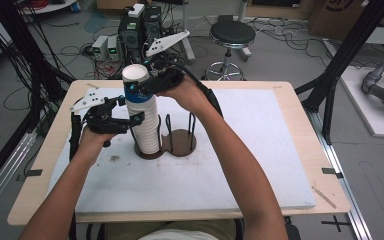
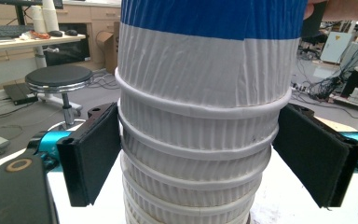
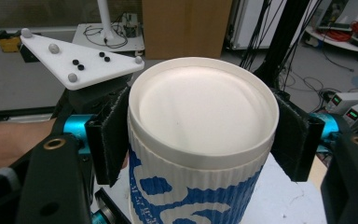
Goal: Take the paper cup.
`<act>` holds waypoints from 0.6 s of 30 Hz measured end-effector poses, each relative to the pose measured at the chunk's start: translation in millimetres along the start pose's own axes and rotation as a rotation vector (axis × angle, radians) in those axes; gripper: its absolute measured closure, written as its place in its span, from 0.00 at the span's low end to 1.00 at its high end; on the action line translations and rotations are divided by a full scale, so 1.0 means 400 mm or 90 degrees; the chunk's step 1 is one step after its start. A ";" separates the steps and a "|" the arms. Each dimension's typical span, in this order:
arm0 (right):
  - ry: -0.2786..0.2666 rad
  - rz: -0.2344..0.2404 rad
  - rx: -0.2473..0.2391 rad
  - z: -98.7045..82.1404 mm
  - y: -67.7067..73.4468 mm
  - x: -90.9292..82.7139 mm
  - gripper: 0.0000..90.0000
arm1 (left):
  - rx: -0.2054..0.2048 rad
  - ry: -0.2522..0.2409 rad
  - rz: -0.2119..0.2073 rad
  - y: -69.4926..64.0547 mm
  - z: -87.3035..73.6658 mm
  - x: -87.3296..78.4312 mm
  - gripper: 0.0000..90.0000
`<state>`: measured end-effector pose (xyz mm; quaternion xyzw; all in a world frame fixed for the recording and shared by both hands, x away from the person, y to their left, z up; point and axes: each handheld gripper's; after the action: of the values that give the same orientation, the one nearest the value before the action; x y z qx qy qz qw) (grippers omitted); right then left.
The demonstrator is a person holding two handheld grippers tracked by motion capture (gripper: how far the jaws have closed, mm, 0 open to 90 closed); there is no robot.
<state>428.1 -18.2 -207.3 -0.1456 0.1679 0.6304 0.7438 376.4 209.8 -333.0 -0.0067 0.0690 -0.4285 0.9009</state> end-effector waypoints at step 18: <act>-0.140 -0.023 -0.003 0.076 0.000 -0.141 0.36 | 0.003 0.001 0.001 0.000 -0.001 0.001 0.18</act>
<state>421.8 -55.4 -155.5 -0.0802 0.0812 0.6294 0.7687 376.6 209.5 -333.3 -0.0039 0.0689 -0.4279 0.9012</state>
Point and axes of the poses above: each handheld gripper's, and its own axes: x roughly forward along the jaws, z roughly out of its top, y roughly to its left, and after that the axes turned 5 degrees about z, right-handed
